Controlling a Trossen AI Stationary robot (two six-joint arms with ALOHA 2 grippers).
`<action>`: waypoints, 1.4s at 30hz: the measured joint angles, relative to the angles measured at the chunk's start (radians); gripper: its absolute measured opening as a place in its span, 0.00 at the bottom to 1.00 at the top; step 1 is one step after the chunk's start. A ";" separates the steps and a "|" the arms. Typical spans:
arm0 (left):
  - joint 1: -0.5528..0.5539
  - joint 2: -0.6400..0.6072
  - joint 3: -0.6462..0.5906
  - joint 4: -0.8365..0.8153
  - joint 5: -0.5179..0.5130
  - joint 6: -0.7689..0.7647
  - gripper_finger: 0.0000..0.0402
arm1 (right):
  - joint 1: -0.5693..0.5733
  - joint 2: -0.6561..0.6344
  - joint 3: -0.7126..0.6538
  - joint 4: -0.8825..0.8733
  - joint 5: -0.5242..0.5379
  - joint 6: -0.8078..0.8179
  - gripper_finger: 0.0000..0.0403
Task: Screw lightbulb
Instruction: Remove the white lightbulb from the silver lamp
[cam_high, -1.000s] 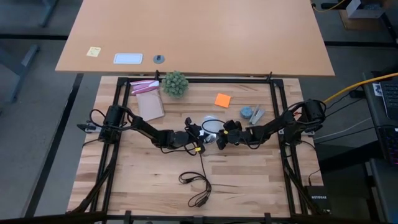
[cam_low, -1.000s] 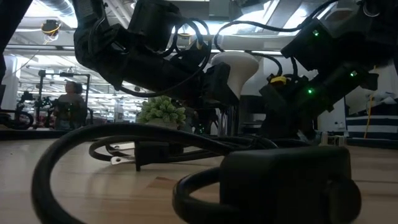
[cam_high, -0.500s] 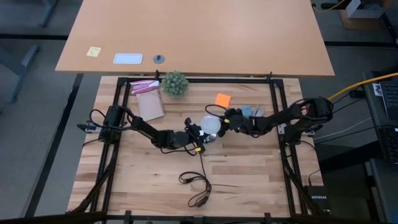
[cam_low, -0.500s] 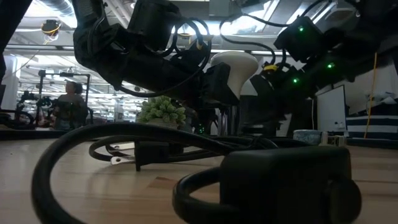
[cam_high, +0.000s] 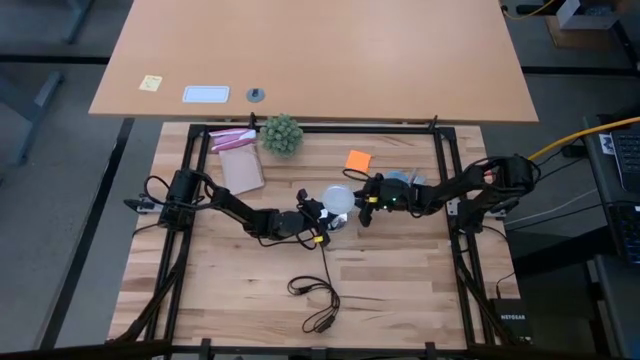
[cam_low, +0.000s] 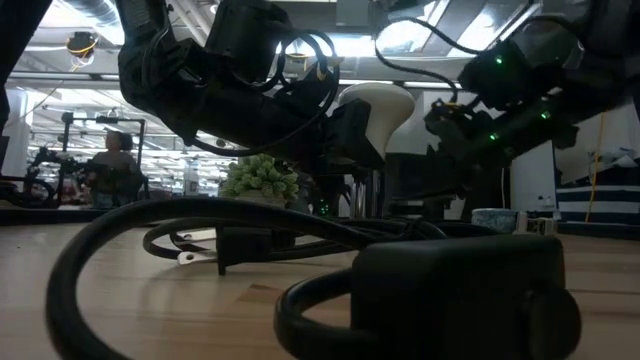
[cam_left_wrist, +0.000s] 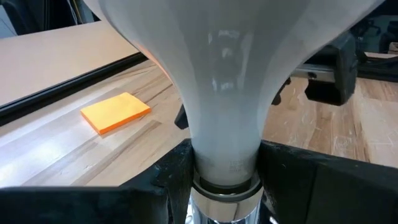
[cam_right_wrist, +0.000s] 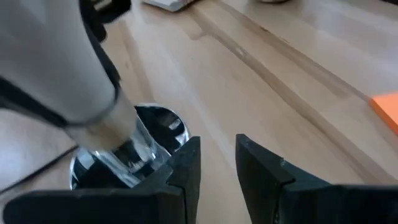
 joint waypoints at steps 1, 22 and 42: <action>0.000 0.000 0.000 0.000 0.000 -0.001 0.38 | -0.006 0.000 -0.017 0.018 -0.001 0.001 0.25; 0.000 0.001 0.000 0.008 0.002 -0.002 0.38 | 0.058 0.245 0.085 0.053 0.071 0.246 0.25; -0.068 -0.002 0.002 -0.067 -0.134 -0.056 0.38 | 0.144 0.148 0.080 -0.083 -0.027 0.275 0.25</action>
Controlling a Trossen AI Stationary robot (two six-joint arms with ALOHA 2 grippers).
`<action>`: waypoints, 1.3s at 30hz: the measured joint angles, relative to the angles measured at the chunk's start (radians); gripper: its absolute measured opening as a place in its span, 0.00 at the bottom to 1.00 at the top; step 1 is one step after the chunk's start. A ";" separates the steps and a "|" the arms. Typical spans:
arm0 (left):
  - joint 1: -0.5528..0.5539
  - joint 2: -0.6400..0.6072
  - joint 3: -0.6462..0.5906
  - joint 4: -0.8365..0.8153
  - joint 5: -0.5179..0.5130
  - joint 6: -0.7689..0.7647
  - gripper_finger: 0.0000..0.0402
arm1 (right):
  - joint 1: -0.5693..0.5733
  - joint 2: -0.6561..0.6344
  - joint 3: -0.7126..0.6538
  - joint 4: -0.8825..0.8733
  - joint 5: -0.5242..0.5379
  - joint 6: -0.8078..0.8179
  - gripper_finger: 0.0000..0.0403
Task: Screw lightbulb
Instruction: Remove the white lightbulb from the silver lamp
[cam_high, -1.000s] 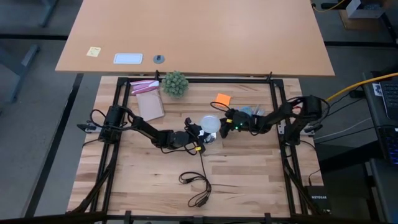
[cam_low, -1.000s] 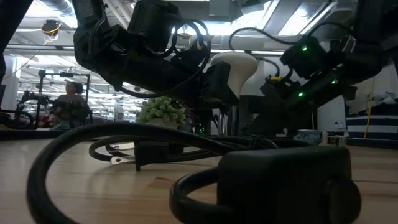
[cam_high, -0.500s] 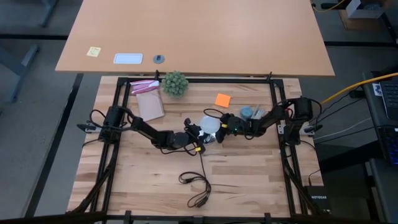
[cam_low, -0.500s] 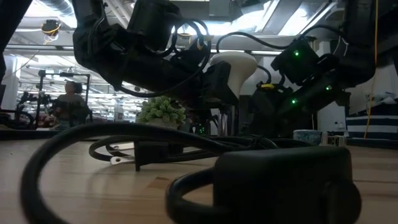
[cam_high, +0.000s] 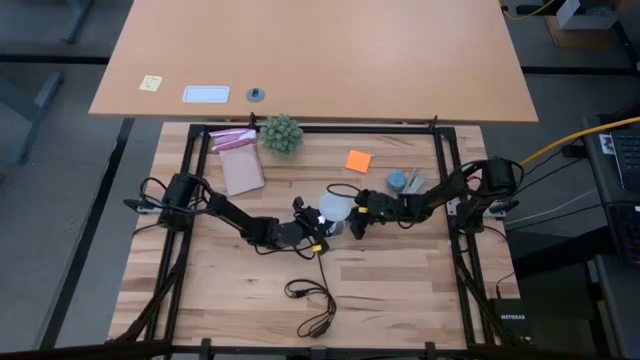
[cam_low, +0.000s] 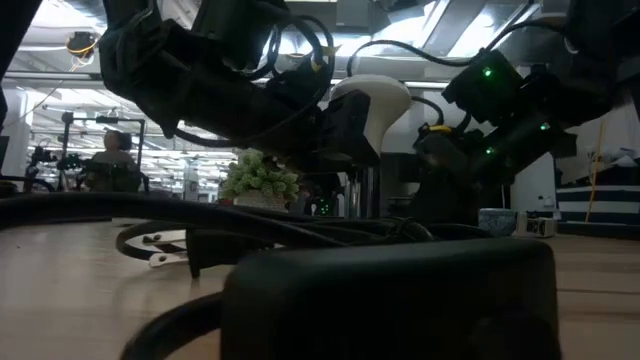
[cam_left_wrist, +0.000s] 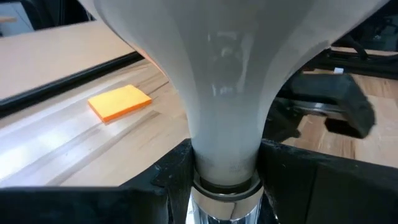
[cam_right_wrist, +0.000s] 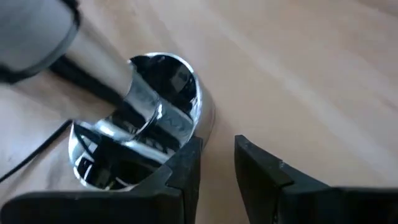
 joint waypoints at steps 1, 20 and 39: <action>0.000 -0.001 0.000 -0.010 -0.001 -0.021 0.38 | 0.014 0.000 0.000 0.002 0.007 0.004 0.25; -0.004 -0.001 -0.001 -0.035 -0.016 -0.070 0.38 | 0.171 -0.017 0.002 0.041 0.136 -0.003 0.25; -0.025 0.001 -0.003 -0.015 -0.019 -0.064 0.38 | -0.026 -0.141 0.003 -0.025 0.239 -0.138 0.25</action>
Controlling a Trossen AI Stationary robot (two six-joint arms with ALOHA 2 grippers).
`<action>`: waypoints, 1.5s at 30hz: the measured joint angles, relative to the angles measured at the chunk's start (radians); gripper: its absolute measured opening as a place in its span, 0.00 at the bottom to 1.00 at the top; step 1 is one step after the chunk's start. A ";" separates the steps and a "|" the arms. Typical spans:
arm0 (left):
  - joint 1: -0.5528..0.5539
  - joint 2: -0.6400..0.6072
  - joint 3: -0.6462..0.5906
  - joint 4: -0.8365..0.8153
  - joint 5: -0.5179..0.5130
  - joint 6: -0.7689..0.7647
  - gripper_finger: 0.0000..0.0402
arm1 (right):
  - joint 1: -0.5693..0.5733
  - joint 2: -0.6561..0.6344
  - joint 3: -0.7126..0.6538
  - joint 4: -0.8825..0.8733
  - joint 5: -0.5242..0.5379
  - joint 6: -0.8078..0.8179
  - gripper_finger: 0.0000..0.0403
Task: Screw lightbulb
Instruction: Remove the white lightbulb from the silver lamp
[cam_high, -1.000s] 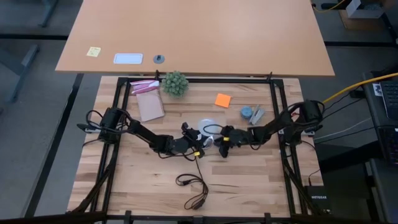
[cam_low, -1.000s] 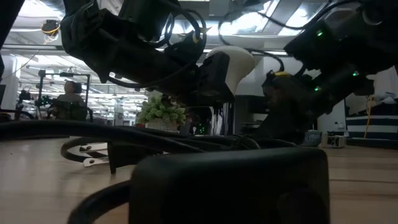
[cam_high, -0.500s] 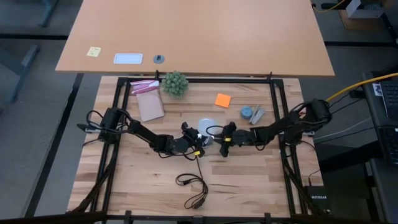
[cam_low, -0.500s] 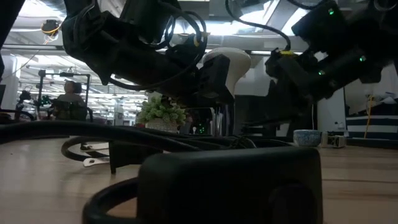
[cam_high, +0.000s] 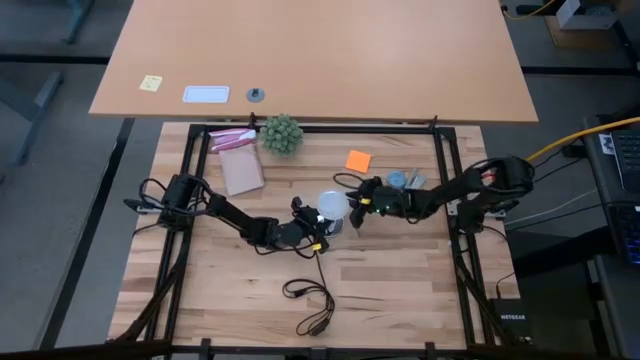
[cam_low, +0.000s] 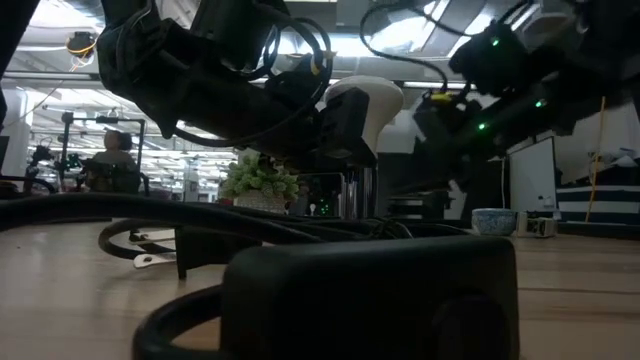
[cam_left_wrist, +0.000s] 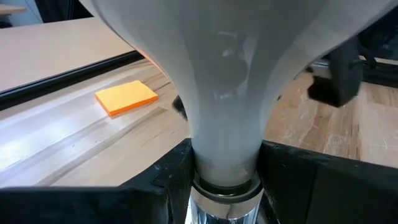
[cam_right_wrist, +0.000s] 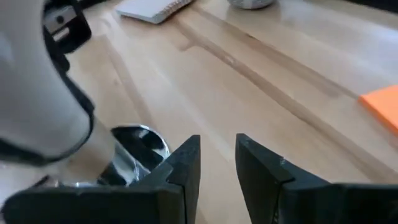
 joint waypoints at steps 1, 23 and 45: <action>-0.001 0.000 0.000 0.000 0.000 0.002 0.38 | -0.011 0.021 0.000 0.035 -0.026 0.001 0.25; -0.004 0.000 0.002 -0.001 -0.028 -0.001 0.38 | -0.022 0.268 0.114 0.111 -0.258 0.077 0.25; -0.015 0.000 0.002 0.000 -0.069 -0.015 0.38 | 0.092 0.267 0.113 0.018 -0.214 0.333 0.25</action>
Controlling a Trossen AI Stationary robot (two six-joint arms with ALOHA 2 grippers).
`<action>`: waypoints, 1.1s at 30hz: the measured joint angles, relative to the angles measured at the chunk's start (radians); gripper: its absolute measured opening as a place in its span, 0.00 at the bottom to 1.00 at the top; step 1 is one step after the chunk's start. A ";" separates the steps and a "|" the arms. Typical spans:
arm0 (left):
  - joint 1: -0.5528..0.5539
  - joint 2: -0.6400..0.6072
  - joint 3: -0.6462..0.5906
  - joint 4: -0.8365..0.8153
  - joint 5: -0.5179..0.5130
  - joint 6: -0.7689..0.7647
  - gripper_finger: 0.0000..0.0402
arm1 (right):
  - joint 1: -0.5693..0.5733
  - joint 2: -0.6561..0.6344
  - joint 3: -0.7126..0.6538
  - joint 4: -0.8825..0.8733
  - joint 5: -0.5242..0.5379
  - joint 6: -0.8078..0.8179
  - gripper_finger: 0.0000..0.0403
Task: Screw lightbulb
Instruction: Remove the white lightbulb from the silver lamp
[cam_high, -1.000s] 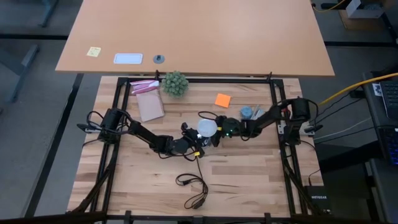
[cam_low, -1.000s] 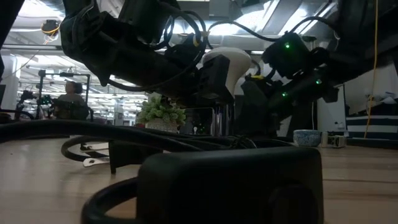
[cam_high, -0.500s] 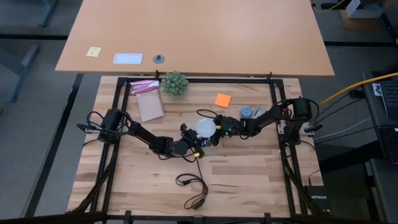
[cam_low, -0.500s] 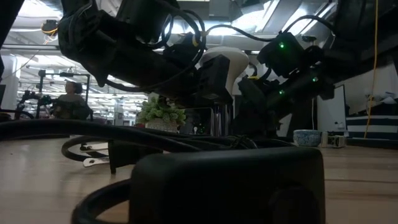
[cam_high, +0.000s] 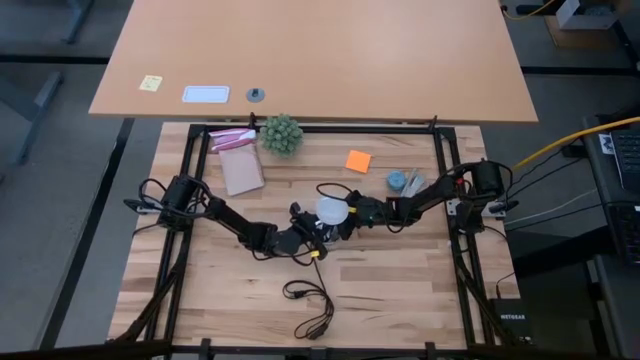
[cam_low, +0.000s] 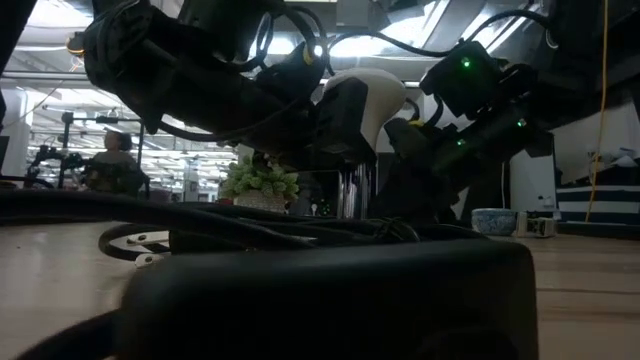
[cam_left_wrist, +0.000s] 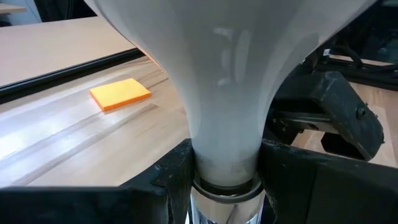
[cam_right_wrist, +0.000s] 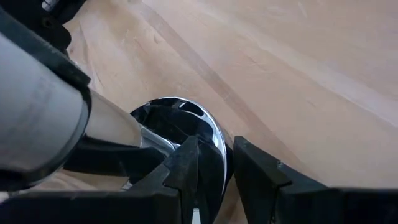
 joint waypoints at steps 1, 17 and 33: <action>-0.002 0.000 0.000 -0.001 -0.002 0.000 0.38 | 0.002 0.000 0.000 0.000 0.001 0.002 0.25; -0.030 0.000 0.000 -0.020 -0.058 -0.006 0.38 | 0.009 -0.118 -0.005 -0.140 -0.061 -0.024 0.25; -0.029 0.000 -0.002 -0.027 -0.101 0.003 0.38 | 0.054 -0.120 -0.005 -0.133 -0.072 -0.021 0.25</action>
